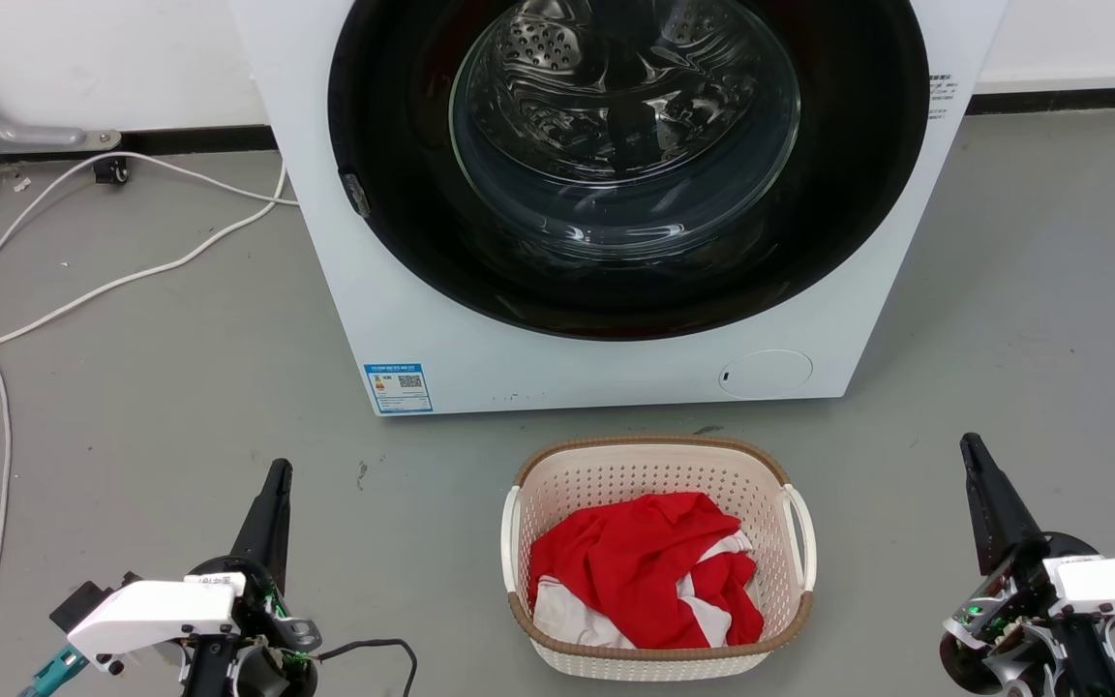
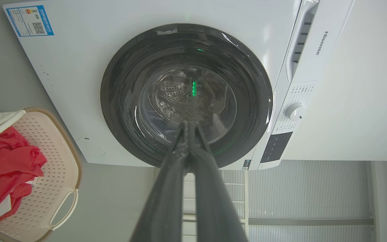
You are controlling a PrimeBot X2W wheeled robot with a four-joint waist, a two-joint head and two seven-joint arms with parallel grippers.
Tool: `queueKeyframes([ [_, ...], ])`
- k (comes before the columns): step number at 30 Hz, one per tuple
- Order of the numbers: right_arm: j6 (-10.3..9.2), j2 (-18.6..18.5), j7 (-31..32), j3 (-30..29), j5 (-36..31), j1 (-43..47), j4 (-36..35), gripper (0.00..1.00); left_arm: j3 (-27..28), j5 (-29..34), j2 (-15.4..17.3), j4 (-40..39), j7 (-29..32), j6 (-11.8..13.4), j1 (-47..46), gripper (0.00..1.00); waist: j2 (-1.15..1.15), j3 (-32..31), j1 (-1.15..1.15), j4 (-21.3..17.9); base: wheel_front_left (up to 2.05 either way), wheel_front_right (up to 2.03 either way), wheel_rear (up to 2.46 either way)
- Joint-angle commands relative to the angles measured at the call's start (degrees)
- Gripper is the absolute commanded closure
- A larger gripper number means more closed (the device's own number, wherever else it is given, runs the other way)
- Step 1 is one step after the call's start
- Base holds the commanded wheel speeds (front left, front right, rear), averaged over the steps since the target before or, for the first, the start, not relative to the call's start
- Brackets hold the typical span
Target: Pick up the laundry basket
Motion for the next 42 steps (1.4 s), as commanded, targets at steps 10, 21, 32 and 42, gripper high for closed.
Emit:
queueKeyframes([
  [10,-0.02,0.0,0.1,0.0,0.2,-0.6,0.0,1.0,0.1,0.0,0.2,0.0,0.1,-0.3,-0.5,1.0,0.0,0.0,0.0,0.0,0.0,0.0,0.0],
  [21,-0.01,0.1,0.0,0.1,0.0,1.0,1.3,0.0,-0.2,0.0,-0.2,1.2,0.0,0.1,1.0,0.0,0.0,0.0,0.0,0.0,0.0,0.0,0.0],
  [32,-0.01,0.1,-3.0,0.2,-7.4,1.5,-0.9,0.0,0.1,5.7,-0.2,-1.1,-3.1,0.1,1.7,0.0,0.0,0.1,0.0,0.1,0.0,0.0,0.0],
  [42,-0.01,0.0,-5.7,0.8,-21.0,2.4,-5.0,0.0,0.5,16.8,-0.2,-4.3,-5.7,1.3,2.4,0.0,0.0,0.0,0.0,0.1,0.0,0.0,0.0],
])
